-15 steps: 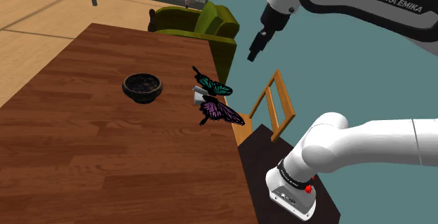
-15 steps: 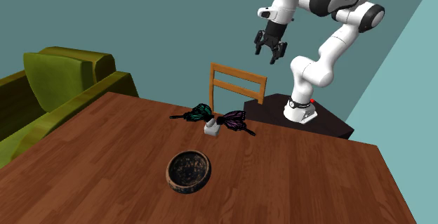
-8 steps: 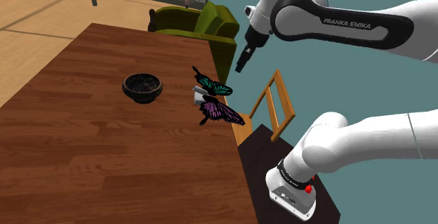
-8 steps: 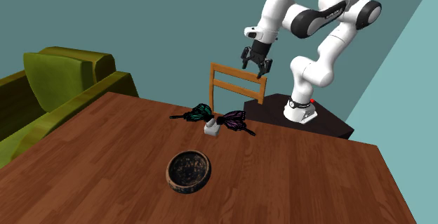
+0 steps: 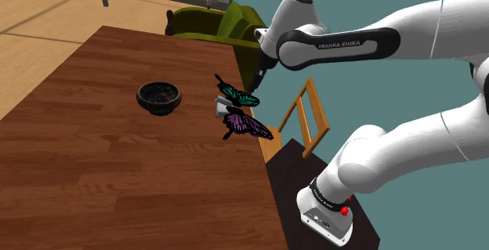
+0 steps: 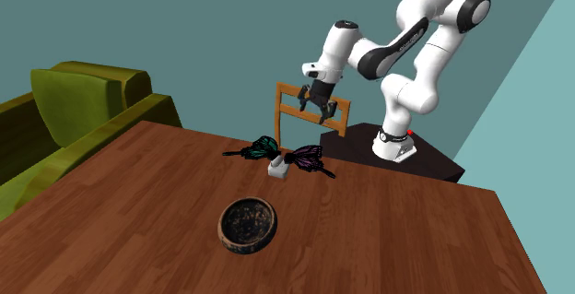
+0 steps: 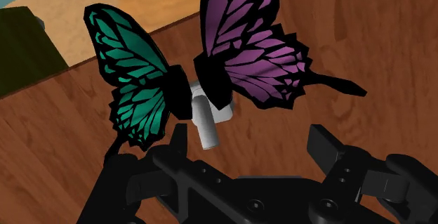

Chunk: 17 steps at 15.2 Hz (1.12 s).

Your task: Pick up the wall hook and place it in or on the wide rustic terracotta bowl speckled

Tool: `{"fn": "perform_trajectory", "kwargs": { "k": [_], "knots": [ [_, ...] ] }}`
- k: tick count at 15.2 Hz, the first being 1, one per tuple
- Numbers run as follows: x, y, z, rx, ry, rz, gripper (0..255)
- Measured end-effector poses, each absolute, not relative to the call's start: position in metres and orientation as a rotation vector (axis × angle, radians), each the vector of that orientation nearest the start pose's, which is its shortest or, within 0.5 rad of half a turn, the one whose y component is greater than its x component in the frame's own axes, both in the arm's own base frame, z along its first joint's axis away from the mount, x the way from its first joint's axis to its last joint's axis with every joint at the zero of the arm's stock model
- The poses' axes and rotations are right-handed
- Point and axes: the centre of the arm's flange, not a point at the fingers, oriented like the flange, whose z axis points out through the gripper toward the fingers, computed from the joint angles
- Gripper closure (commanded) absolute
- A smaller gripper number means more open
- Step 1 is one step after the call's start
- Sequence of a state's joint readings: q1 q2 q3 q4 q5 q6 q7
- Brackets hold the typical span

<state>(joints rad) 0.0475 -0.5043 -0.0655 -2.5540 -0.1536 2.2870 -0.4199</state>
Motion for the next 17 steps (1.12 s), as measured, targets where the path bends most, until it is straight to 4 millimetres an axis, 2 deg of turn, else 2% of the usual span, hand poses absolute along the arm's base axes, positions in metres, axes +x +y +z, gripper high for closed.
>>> {"fn": "perform_trajectory", "kwargs": {
  "k": [12, 14, 17],
  "knots": [
    [0.499, -0.023, 0.333, -3.073, -1.149, -0.436, 0],
    [0.514, -0.020, 0.314, -3.052, -1.209, -0.450, 0],
    [0.524, -0.021, 0.298, -3.040, -1.245, -0.460, 0]
  ]
}}
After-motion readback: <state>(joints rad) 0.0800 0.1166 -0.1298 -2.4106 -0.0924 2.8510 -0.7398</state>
